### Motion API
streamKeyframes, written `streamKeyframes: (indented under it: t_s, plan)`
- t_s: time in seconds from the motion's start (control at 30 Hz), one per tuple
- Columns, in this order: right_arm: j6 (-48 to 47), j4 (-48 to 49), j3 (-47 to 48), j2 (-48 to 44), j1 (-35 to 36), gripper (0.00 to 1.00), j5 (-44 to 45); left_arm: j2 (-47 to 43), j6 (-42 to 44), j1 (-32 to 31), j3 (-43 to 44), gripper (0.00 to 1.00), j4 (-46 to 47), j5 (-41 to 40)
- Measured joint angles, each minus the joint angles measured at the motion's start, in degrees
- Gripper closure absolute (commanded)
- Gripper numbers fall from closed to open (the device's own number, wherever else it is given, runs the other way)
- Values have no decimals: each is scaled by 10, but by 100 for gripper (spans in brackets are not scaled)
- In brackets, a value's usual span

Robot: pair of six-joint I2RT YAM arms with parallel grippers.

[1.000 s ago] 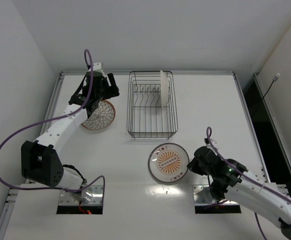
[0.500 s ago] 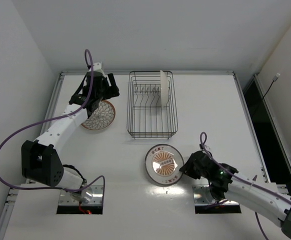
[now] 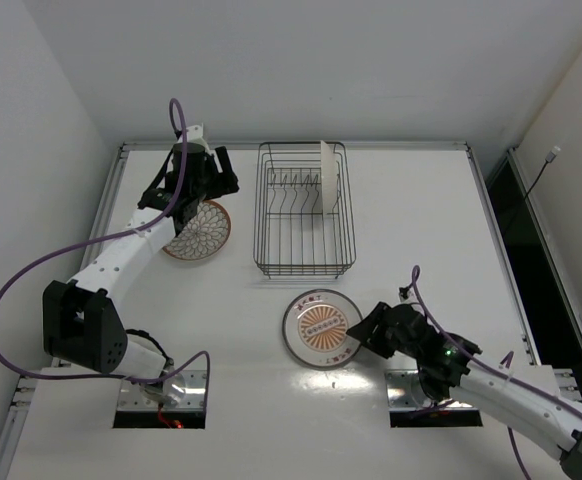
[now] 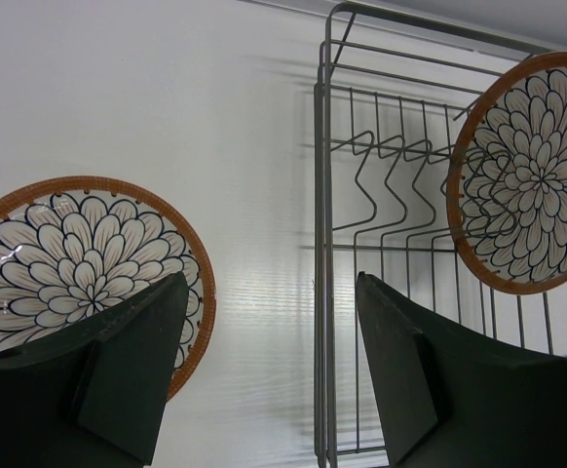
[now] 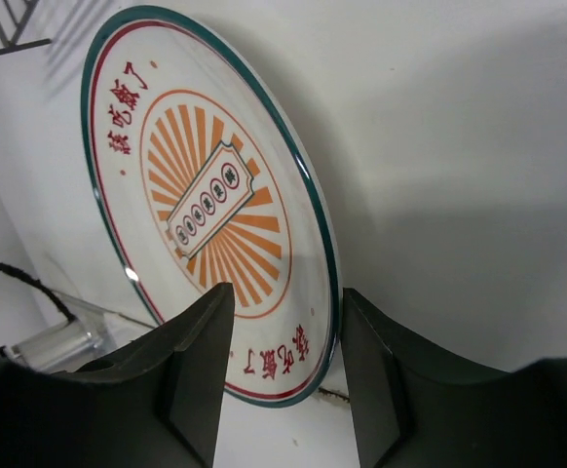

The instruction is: Load the plates into the dish rack

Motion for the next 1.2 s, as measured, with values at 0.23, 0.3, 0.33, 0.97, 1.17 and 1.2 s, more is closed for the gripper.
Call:
streamKeyframes:
  t_s: [0.23, 0.3, 0.33, 0.97, 1.17, 1.2]
  plan:
    - [10, 62, -1, 49, 0, 81, -7, 0, 0, 0, 0, 33, 0, 0]
    - [12, 81, -2, 76, 0, 82, -9, 0, 0, 0, 0, 33, 0, 0]
    - [12, 91, -2, 87, 0, 82, -10, 0, 0, 0, 0, 33, 0, 0]
    - [18, 240, 0, 233, 0, 58, -17, 0, 0, 0, 0, 33, 0, 0]
    - [18, 307, 6, 301, 0, 67, -20, 0, 0, 0, 0, 33, 1, 0]
    - [18, 311, 6, 305, 0, 71, -21, 0, 0, 0, -1, 33, 0, 0]
